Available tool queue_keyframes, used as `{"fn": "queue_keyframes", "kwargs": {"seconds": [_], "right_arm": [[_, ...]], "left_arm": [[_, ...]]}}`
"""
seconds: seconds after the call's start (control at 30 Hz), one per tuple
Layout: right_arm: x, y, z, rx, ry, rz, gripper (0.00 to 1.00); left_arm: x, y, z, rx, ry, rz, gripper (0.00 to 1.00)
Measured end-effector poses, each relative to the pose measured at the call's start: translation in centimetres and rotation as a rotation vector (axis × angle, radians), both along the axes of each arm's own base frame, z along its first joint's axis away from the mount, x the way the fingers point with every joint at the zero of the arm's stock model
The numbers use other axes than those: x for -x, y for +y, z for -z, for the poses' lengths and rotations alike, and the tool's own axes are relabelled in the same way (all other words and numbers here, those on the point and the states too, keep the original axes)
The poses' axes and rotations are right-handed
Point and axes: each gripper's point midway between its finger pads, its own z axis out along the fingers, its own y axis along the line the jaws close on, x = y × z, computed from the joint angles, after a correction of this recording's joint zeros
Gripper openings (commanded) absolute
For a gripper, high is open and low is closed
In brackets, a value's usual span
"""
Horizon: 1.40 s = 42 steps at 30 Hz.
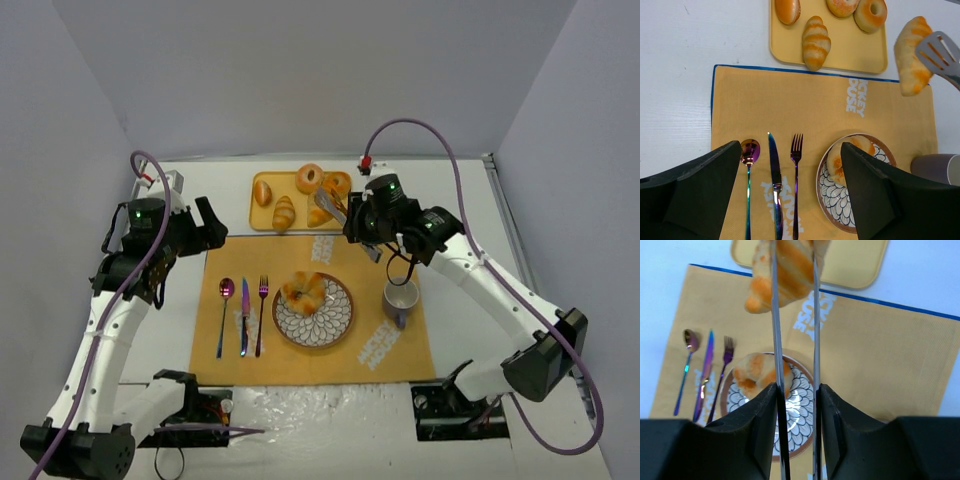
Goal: Place the bread
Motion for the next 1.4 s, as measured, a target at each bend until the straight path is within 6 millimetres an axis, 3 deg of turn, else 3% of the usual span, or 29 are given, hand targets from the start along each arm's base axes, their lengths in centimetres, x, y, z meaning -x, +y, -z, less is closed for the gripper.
{"fn": "queue_keyframes", "kwargs": {"seconds": [0.13,0.27,0.53,0.7,0.93,1.27,1.4], "right_arm": [[3.5,-1.2,-2.2,-0.076,-0.026,-0.04,0.12],[6.7,-1.8,-2.9,-0.115,-0.024,-0.085,0.13],[13.7,-0.7,-0.3,-0.092,0.072,-0.222,0.12],[16.6,-2.0,1.9,-0.04,0.126,-0.222,0.12],[17.8,-4.0,4.1,0.005,0.164,-0.162,0.11],[19.3,-4.1,6.8,0.069,0.211,-0.166,0.12],[19.7,-3.9,7.4,0.086,0.219,-0.17,0.2]], "left_arm": [[0.0,0.0,0.0,0.0,0.0,0.0,0.78],[0.0,0.0,0.0,0.0,0.001,0.0,0.77],[0.0,0.0,0.0,0.0,0.0,0.0,0.77],[0.0,0.0,0.0,0.0,0.0,0.0,0.78],[0.0,0.0,0.0,0.0,0.0,0.0,0.78],[0.0,0.0,0.0,0.0,0.001,0.0,0.78],[0.0,0.0,0.0,0.0,0.001,0.0,0.77]]}}
